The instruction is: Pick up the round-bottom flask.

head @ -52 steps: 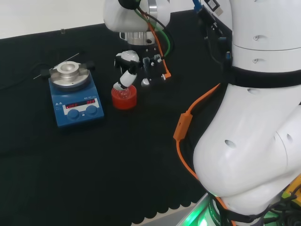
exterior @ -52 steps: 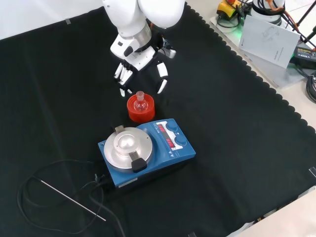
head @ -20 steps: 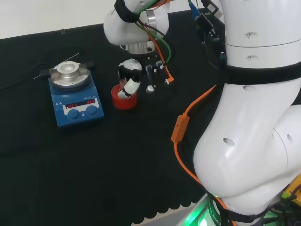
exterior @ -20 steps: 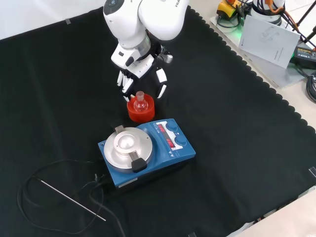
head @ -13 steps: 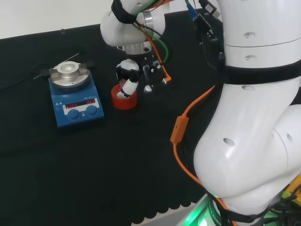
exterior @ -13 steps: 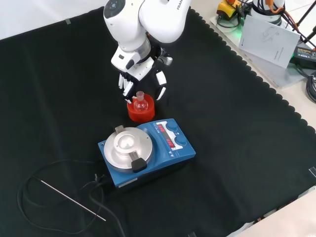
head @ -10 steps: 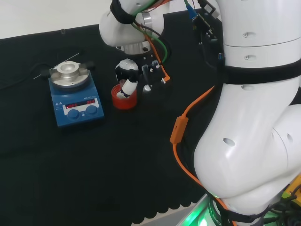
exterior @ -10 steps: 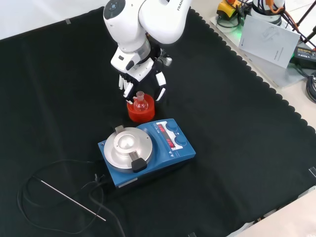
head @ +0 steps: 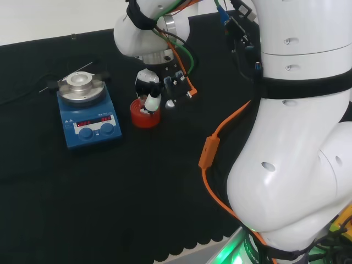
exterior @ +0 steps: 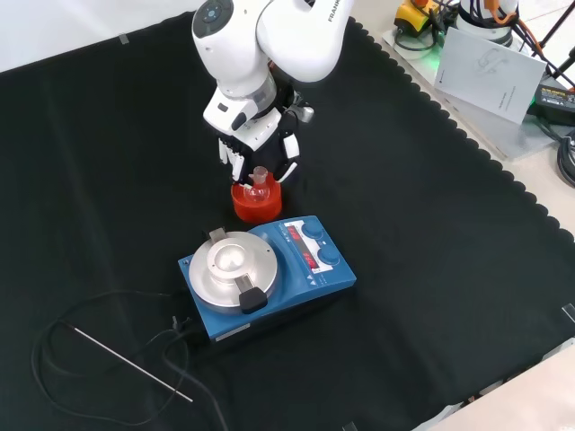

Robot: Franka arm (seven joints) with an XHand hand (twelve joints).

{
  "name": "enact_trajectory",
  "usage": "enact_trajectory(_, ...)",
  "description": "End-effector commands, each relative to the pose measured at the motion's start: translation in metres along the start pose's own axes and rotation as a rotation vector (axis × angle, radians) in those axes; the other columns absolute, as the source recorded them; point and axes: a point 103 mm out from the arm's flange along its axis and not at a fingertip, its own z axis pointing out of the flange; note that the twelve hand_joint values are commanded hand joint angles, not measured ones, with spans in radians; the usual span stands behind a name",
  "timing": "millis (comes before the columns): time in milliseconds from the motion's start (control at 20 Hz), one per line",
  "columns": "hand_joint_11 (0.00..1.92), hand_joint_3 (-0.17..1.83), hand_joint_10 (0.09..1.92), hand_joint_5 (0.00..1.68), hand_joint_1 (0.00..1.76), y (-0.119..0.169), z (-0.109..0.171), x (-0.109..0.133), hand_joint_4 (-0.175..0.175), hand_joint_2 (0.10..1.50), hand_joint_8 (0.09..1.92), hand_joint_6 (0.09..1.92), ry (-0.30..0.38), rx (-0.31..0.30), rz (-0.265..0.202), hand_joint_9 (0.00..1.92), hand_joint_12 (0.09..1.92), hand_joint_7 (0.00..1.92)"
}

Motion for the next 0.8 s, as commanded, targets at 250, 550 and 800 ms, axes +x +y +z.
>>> enact_trajectory(250, 1.16, 0.96, 0.70, 0.93, 1.08, 0.005, -0.004, 0.000, -0.175, 0.40, 0.81, 0.91, -0.017, 0.002, -0.001, 1.35, 1.15, 1.25)
enact_trajectory(550, 1.25, 0.80, 0.61, 1.13, 1.15, 0.009, -0.008, 0.000, -0.132, 0.57, 0.71, 0.81, -0.024, -0.005, 0.001, 1.45, 1.09, 1.35)
enact_trajectory(800, 1.32, 0.67, 0.56, 1.22, 1.18, 0.018, -0.019, -0.005, -0.140, 0.67, 0.67, 0.76, -0.032, -0.006, 0.001, 1.50, 1.05, 1.40)
